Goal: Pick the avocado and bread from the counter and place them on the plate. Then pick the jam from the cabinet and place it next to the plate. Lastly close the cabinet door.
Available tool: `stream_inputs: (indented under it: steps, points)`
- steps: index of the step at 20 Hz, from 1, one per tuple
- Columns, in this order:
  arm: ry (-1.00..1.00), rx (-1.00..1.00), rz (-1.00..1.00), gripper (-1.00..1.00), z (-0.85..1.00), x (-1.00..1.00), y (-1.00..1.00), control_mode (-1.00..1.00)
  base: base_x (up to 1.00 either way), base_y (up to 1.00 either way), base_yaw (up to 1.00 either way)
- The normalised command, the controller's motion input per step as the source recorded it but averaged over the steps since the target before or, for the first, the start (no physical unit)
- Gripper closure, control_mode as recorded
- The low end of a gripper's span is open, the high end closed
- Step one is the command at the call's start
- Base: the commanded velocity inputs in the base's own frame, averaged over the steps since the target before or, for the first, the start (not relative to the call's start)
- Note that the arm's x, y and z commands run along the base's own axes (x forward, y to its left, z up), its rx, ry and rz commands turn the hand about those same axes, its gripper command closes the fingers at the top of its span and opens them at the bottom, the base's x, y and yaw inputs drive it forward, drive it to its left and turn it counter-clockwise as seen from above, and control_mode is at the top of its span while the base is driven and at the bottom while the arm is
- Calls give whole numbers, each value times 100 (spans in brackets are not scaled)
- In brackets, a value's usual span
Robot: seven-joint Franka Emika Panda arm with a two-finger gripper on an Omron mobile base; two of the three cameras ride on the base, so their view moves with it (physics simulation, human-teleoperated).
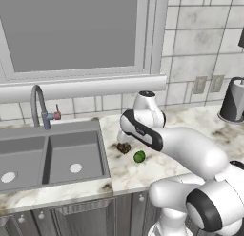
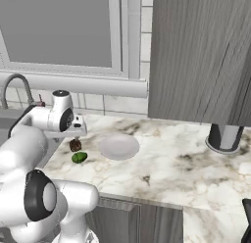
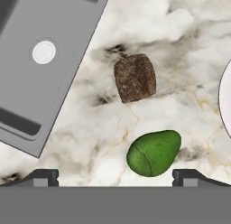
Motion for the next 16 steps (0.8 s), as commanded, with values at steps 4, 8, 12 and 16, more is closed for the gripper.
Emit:
stream_inputs:
  steps: [4, 8, 12, 16]
  points:
    - [0, 0, 0, -100, -13, 8, 0, -100, 0, 0, 0]
    - [0, 0, 0, -100, -12, 13, 1, -100, 0, 0, 0]
    - [0, 0, 0, -100, -10, 13, 0, -100, 0, 0, 0]
    - [0, 0, 0, -100, -9, 15, 7, -100, 0, 0, 0]
